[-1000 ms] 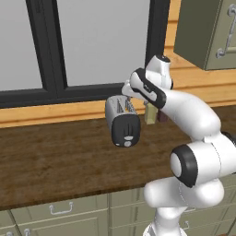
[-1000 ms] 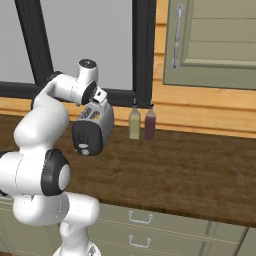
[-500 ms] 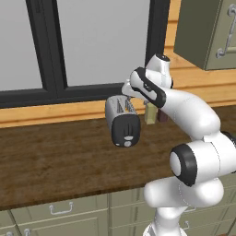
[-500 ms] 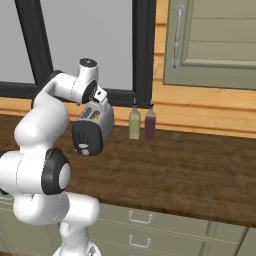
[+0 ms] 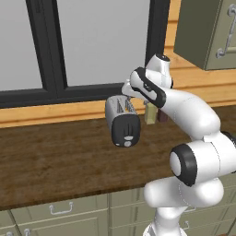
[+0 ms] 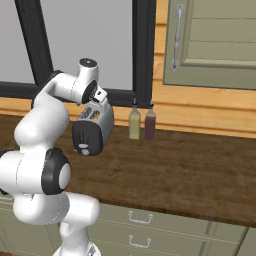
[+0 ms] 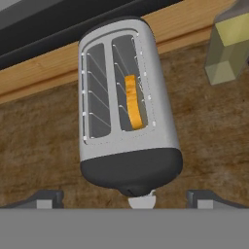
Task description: Start the toaster. Once the lever pops up, take the bread to the plate on the dining counter.
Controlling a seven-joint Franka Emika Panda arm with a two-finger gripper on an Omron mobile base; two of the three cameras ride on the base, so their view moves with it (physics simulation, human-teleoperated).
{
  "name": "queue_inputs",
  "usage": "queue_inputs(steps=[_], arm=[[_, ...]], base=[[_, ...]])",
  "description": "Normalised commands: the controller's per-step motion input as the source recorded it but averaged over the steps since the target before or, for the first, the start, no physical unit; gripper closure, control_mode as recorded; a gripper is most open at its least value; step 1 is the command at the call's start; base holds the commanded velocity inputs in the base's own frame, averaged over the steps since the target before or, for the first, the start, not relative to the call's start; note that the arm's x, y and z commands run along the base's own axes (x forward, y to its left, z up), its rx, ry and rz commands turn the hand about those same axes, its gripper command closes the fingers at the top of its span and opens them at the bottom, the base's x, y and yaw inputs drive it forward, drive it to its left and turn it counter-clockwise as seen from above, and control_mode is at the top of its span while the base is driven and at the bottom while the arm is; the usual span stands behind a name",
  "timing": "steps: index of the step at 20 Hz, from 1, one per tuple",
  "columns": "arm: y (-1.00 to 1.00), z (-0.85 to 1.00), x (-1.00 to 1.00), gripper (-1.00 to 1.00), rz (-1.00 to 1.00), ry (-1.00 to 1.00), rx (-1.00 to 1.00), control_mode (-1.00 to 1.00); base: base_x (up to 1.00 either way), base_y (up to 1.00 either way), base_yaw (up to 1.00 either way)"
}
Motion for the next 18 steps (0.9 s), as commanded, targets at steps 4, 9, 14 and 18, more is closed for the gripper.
queue_inputs(steps=[4,9,14,18], arm=[[0.0,0.0,0.0,-1.0,0.0,0.0,0.0,-1.0],[0.0,0.0,0.0,-1.0,0.0,0.0,0.0,-1.0],[0.0,0.0,0.0,-1.0,0.0,0.0,0.0,-1.0],[0.0,0.0,0.0,-1.0,0.0,0.0,0.0,-1.0]], base=[[0.0,0.0,0.0],[0.0,0.0,0.0],[0.0,0.0,0.0],[0.0,0.0,0.0]])
